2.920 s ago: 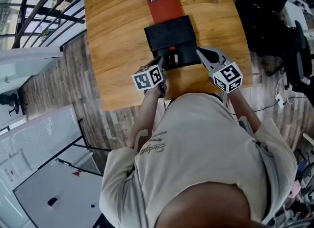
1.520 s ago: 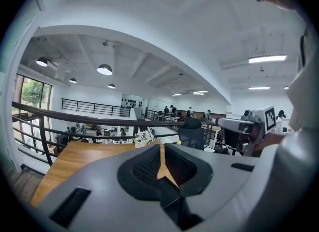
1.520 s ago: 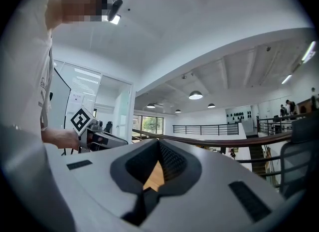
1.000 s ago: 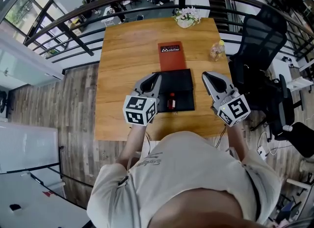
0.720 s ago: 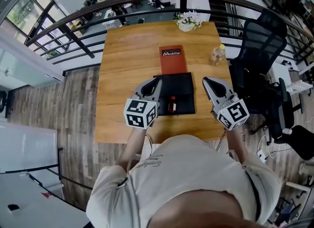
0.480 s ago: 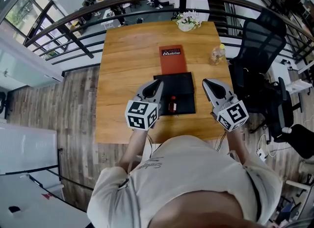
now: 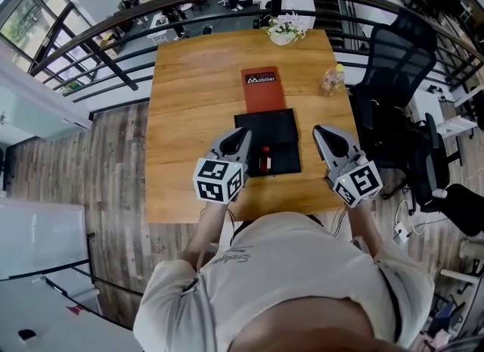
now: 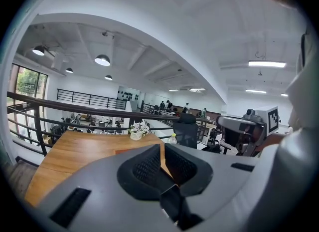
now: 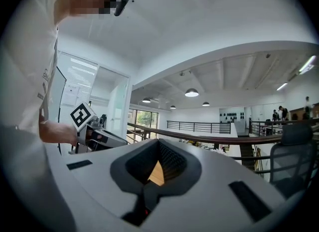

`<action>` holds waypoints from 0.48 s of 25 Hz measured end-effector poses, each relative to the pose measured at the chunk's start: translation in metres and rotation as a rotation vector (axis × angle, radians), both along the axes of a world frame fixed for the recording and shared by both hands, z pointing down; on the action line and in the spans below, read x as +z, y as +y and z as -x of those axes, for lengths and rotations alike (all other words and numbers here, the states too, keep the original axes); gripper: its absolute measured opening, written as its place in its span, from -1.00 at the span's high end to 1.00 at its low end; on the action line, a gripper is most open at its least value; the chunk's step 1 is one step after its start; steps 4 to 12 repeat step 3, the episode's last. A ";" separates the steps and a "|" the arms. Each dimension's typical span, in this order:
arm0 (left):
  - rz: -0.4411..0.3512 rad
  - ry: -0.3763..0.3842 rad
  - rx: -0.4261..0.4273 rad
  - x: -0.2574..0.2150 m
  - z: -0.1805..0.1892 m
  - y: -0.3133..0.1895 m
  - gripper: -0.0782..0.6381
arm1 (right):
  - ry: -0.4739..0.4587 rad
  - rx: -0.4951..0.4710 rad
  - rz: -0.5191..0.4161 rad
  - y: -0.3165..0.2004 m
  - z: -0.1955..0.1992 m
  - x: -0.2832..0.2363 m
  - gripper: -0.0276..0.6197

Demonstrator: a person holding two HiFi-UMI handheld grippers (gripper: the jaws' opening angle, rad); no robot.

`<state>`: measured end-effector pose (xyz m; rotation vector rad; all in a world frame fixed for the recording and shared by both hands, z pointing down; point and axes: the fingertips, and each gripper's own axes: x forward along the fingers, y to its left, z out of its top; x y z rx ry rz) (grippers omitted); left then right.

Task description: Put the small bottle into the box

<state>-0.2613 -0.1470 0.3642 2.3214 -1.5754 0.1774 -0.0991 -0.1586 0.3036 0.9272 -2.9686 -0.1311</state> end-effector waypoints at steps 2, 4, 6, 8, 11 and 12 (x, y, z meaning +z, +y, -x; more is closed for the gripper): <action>0.003 0.001 0.002 0.003 0.003 -0.001 0.68 | 0.003 -0.011 0.006 0.003 0.006 0.005 0.93; 0.004 0.001 0.004 0.004 0.005 -0.001 0.68 | 0.005 -0.017 0.009 0.004 0.009 0.007 0.93; 0.004 0.001 0.004 0.004 0.005 -0.001 0.68 | 0.005 -0.017 0.009 0.004 0.009 0.007 0.93; 0.004 0.001 0.004 0.004 0.005 -0.001 0.68 | 0.005 -0.017 0.009 0.004 0.009 0.007 0.93; 0.004 0.001 0.004 0.004 0.005 -0.001 0.68 | 0.005 -0.017 0.009 0.004 0.009 0.007 0.93; 0.004 0.001 0.004 0.004 0.005 -0.001 0.68 | 0.005 -0.017 0.009 0.004 0.009 0.007 0.93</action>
